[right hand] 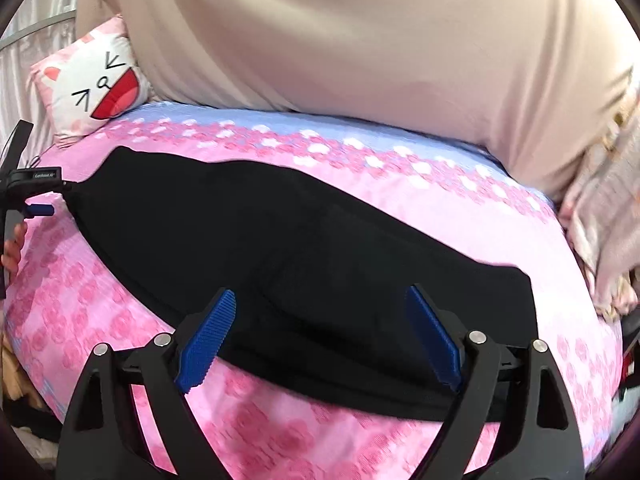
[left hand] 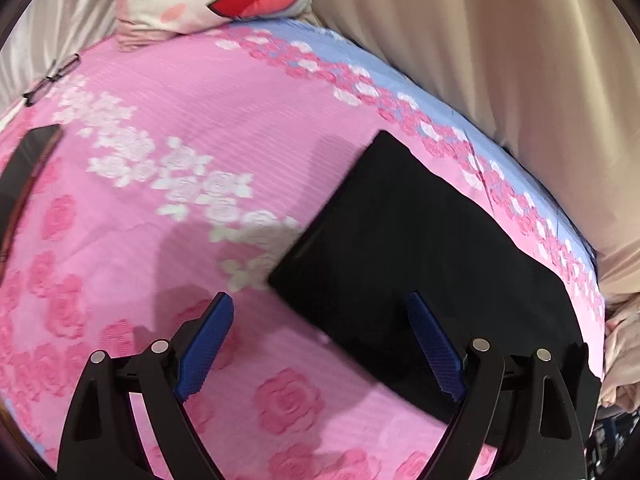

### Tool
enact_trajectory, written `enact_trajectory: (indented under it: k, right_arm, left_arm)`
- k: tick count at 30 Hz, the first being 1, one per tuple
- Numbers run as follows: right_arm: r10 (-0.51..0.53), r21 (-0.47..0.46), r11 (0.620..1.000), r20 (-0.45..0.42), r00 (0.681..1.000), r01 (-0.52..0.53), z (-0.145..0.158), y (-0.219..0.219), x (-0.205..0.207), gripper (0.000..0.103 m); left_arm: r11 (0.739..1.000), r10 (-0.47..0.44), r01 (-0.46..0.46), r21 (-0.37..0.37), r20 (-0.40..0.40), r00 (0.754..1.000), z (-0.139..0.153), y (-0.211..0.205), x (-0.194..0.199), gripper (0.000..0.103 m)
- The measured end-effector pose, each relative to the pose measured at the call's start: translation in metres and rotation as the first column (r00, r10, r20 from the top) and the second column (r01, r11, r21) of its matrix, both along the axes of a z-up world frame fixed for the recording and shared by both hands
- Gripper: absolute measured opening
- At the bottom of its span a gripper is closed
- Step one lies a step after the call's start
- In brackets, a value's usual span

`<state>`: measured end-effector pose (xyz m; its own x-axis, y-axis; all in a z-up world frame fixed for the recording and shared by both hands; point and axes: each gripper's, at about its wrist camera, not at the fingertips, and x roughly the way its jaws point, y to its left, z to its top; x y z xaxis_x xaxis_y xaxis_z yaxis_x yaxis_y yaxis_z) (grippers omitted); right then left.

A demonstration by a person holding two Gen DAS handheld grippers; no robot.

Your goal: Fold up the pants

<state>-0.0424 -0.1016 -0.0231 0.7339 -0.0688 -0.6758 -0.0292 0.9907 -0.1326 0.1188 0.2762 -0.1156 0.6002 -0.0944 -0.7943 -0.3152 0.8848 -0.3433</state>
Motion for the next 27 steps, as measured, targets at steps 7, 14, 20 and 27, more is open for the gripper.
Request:
enact_trajectory:
  k: [7,14,20,27]
  right_arm:
    - [0.074,-0.035,0.996,-0.058,0.996,-0.076,-0.03,0.021,0.028,0.079]
    - [0.085,-0.037,0.995,-0.104,0.991,-0.089,-0.065,0.024,0.066,0.055]
    - [0.086,0.035,0.996,-0.078,0.993,-0.083,-0.04,0.036,0.075,0.016]
    - [0.107,0.106,0.989,-0.02,0.994,-0.105,-0.03,0.045,0.07,0.049]
  left_arm:
    - [0.994,-0.006,0.009,0.104,-0.029,1.0,-0.006,-0.02,0.012,0.086]
    - [0.999,-0.03,0.031,0.036,-0.012,0.999,-0.005,-0.018,-0.006,0.086]
    - [0.994,-0.047,0.047,0.1,-0.005,0.999,0.0,-0.026,-0.007,0.086]
    - [0.991,-0.066,0.069,0.115,-0.033,0.997,-0.008,-0.034,0.006,0.086]
